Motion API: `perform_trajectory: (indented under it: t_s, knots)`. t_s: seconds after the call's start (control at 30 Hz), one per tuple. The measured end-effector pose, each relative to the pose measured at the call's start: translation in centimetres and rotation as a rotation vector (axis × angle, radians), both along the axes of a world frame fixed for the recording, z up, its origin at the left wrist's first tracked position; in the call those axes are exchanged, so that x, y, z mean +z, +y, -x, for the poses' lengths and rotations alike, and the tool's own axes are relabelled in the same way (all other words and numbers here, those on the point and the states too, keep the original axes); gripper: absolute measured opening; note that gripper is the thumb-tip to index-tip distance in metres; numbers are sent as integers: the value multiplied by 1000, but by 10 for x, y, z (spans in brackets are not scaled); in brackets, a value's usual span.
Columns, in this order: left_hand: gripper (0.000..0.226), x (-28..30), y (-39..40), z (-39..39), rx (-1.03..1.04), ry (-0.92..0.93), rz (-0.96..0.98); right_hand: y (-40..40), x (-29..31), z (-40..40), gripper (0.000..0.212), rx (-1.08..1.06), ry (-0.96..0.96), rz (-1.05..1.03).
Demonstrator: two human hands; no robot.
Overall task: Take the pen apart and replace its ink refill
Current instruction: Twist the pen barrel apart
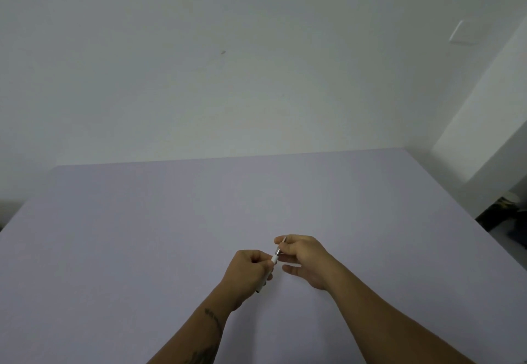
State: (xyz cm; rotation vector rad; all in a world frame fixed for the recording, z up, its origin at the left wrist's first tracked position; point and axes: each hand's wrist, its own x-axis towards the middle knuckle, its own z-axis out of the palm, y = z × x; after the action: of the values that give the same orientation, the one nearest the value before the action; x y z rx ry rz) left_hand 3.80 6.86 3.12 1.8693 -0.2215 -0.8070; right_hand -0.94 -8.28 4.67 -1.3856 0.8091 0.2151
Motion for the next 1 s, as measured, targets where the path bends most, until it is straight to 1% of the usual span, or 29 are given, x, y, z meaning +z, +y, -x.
perform_trajectory:
  t_s: [0.3,0.47,0.63,0.8,0.87,1.0]
  knots:
    - [18,-4,2,-6,5,7,24,0,-1,-5,14,-5,3,65]
    - [21,-6,3,-8,-5,-12,10,-1,6,-6,26,35,1,14]
    - [16,-7,3,-12,11,-8,22,-1,-1,-5,14,42,-2,10]
    - [15,-7,2,-13,6,-10,16,0,-8,-9,14,-8,-6,70]
    - [15,-8,2,-14,11,-6,11,0,-9,-10,13,2,-4,96]
    - [13,-11,4,-14,12,-3,-19,-1,-7,-10,25,56,12,119]
